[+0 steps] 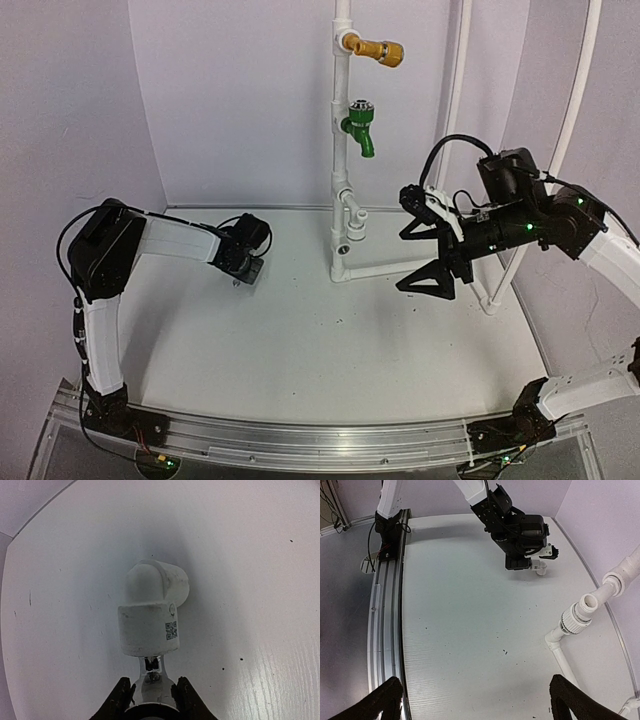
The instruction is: Install the water faucets
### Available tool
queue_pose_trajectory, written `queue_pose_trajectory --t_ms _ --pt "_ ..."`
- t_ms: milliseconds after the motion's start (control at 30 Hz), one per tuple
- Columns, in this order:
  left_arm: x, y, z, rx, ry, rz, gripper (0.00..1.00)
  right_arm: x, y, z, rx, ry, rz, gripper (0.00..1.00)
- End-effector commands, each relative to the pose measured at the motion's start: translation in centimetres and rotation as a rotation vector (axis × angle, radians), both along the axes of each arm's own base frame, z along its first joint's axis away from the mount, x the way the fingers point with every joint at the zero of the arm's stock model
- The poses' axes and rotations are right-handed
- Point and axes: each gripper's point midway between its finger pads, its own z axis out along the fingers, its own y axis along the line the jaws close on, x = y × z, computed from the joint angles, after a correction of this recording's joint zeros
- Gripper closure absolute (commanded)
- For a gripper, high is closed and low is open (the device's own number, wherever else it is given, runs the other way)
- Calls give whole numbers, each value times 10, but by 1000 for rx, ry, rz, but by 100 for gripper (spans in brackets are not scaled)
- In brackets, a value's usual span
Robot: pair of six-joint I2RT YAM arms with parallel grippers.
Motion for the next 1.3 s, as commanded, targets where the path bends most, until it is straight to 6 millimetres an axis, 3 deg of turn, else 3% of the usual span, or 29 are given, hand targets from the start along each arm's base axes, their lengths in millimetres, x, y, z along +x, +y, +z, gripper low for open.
queue_pose_trajectory --t_ms 0,267,467,667,867,967,1033,1267 --pt "-2 -4 26 -7 -23 -17 63 0 3 9 33 -15 12 2" --pt "-15 -18 79 -62 -84 -68 36 2 0 12 50 -5 -5 2" --pt "-29 -20 117 -161 -106 -68 1 6 -4 19 78 5 -31 2" --pt "-61 -24 166 -388 -77 -59 0 9 -14 21 114 20 -71 2" --pt "-112 -35 214 -691 -55 -161 0 12 -34 27 198 40 -151 2" --pt "-139 -26 234 -782 -77 -196 0 8 -48 28 257 60 -190 2" --pt "-151 -16 238 -806 -82 -186 0 6 -56 22 289 94 -222 2" --pt "-177 0 216 -840 -25 -131 0 -7 -88 14 426 91 -322 2"
